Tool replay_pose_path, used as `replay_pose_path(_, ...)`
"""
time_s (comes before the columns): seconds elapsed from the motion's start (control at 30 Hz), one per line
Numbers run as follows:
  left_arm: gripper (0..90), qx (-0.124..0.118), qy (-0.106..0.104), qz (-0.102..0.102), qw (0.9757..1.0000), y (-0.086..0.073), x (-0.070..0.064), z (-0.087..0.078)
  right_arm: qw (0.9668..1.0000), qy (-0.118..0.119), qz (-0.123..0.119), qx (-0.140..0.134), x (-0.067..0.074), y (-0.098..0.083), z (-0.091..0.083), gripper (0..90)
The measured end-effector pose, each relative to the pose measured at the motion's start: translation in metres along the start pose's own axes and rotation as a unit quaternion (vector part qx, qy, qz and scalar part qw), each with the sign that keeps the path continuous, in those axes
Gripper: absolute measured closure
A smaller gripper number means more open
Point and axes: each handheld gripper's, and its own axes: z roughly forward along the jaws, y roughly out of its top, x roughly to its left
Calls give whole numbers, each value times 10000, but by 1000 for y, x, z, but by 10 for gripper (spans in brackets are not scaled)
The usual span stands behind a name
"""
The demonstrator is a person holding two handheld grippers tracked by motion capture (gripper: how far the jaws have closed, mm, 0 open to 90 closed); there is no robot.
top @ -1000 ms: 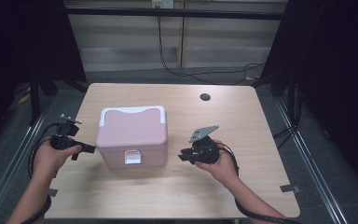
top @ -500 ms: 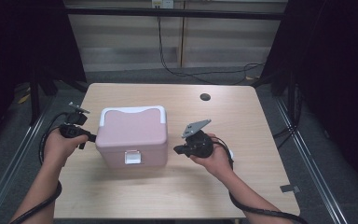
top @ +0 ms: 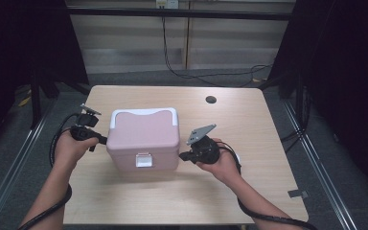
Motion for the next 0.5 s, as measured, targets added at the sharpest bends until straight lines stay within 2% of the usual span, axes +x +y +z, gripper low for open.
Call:
replay_pose_path(0.07,900,11,11,77,10000,2,-2,2,10000,-8,20,-15,-1,-2,-3,900)
replay_pose_path(0.23,900,24,-38,119,9999,6,-9,7,10000,17,63,-33,-3,-7,-6,900)
replay_pose_path(0.33,899,-35,-293,146,9995,10,-16,13,9999,40,72,-130,-2,-7,-8,900)
replay_pose_path(0.37,887,-35,-293,146,9995,10,-16,13,9999,40,72,-130,-2,-7,-8,900)
replay_pose_path(0.4,869,7,-133,234,9996,13,-19,15,10000,-5,16,-54,-2,-7,-9,900)
replay_pose_path(0.5,868,-46,-87,173,9998,15,-20,13,10000,-46,11,-5,-3,-9,-11,900)
